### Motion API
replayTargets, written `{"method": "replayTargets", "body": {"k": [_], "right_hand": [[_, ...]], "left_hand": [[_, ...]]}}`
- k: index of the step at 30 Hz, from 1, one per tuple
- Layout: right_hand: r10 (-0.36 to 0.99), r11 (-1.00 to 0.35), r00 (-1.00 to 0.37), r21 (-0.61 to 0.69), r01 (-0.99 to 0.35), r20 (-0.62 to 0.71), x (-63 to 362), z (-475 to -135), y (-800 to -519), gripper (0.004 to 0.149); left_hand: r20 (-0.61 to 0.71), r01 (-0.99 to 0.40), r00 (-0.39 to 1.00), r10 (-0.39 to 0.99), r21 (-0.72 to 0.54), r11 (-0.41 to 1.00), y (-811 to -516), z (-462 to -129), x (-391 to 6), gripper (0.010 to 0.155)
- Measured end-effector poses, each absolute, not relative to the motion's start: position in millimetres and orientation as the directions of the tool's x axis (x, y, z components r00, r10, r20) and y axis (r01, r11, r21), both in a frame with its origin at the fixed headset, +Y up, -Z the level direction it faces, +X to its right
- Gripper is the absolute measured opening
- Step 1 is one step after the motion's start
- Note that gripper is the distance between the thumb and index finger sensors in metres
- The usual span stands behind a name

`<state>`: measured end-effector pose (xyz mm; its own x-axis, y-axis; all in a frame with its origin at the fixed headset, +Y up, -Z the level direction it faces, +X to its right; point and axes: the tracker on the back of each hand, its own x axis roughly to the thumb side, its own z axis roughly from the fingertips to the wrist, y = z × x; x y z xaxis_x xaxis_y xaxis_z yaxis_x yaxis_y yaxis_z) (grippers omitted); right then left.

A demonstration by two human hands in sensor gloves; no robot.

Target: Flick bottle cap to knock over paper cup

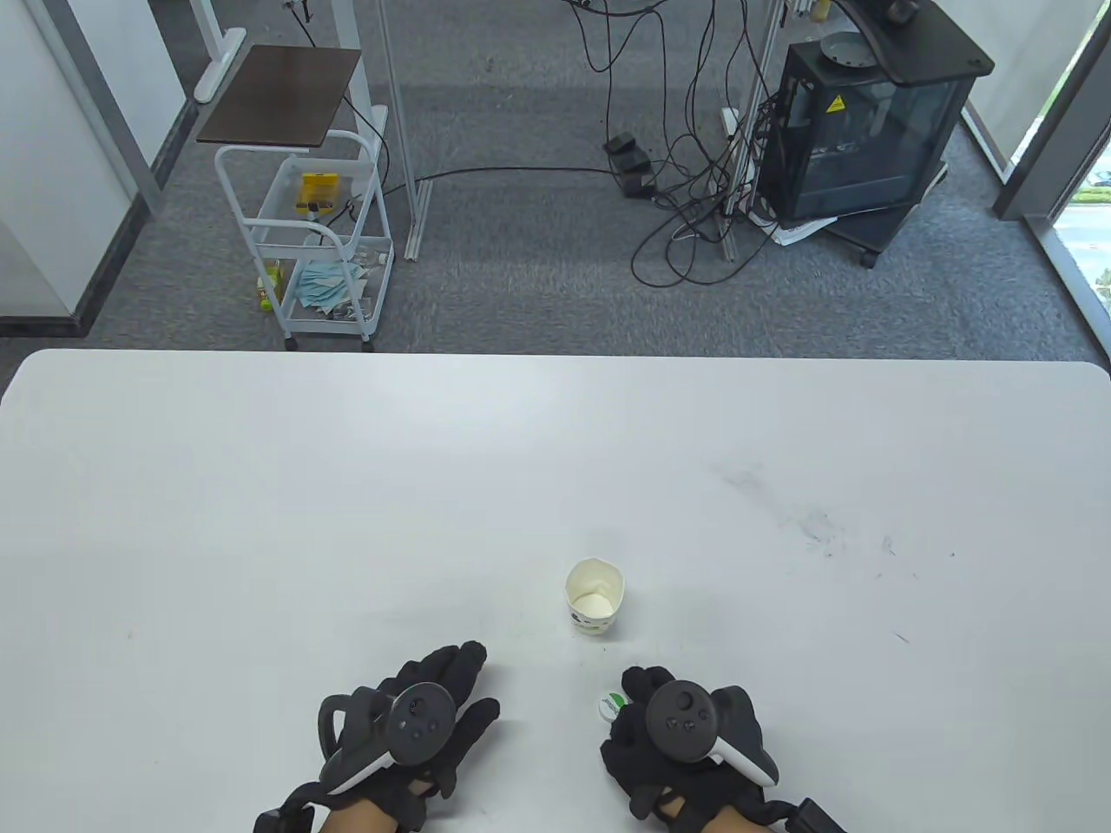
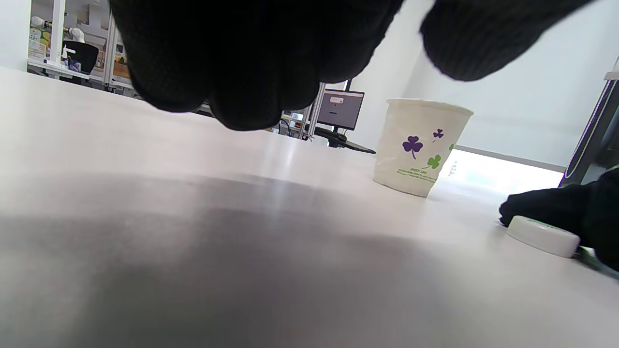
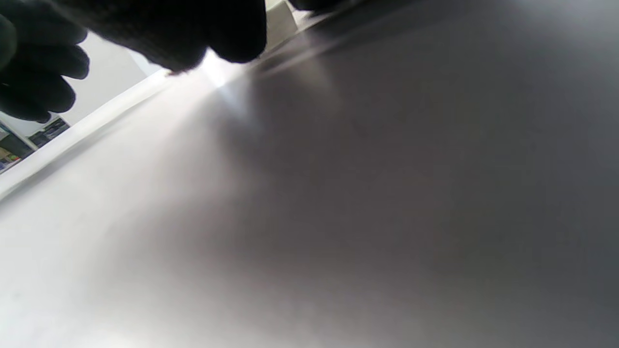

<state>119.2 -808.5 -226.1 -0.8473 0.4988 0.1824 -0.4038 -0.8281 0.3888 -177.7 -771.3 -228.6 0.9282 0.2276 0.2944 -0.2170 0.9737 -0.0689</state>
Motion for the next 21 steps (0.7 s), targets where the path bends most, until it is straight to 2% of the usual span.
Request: {"method": "replayTargets", "body": {"k": [1,3,5,6,8,9,10,14,21], "right_hand": [[0.5,-0.829,-0.85,0.373,-0.416,0.163,121.0,-225.8,-808.3,0.07],[0.55,-0.814,-0.822,0.315,-0.488,0.148,131.3,-225.8,-803.8,0.077],[0.645,-0.761,-0.742,0.244,-0.602,0.181,145.5,-229.5,-797.0,0.07],[0.654,-0.755,-0.73,0.229,-0.615,0.196,147.6,-230.4,-795.8,0.067],[0.626,-0.777,-0.733,0.142,-0.613,0.265,156.2,-232.4,-790.2,0.064],[0.579,-0.8,-0.741,0.061,-0.597,0.34,161.0,-233.6,-786.2,0.064],[0.543,-0.816,-0.738,0.045,-0.576,0.401,164.0,-235.5,-782.9,0.064],[0.456,-0.849,-0.77,-0.041,-0.526,0.446,175.5,-235.4,-770.8,0.067],[0.381,-0.883,-0.814,-0.089,-0.461,0.438,190.9,-240.5,-769.7,0.068]], "left_hand": [[0.297,-0.22,0.926,0.233,-0.075,0.973,-771.3,-228.6,-177.5,0.07],[0.305,-0.229,0.921,0.242,-0.078,0.97,-771.3,-228.3,-177.5,0.07],[0.312,-0.239,0.917,0.248,-0.066,0.969,-769.5,-226.8,-177.9,0.07],[0.314,-0.242,0.916,0.249,-0.061,0.968,-768.9,-226.4,-178.2,0.07],[0.317,-0.251,0.913,0.255,-0.055,0.966,-768.1,-225.4,-178.7,0.069],[0.319,-0.25,0.914,0.252,-0.05,0.967,-768.0,-224.8,-179.0,0.069],[0.319,-0.247,0.915,0.247,-0.041,0.968,-767.6,-224.3,-179.0,0.069],[0.325,-0.23,0.918,0.226,-0.027,0.973,-767.2,-222.4,-177.7,0.069],[0.334,-0.18,0.928,0.165,0.013,0.984,-765.9,-219.7,-175.4,0.069]]}}
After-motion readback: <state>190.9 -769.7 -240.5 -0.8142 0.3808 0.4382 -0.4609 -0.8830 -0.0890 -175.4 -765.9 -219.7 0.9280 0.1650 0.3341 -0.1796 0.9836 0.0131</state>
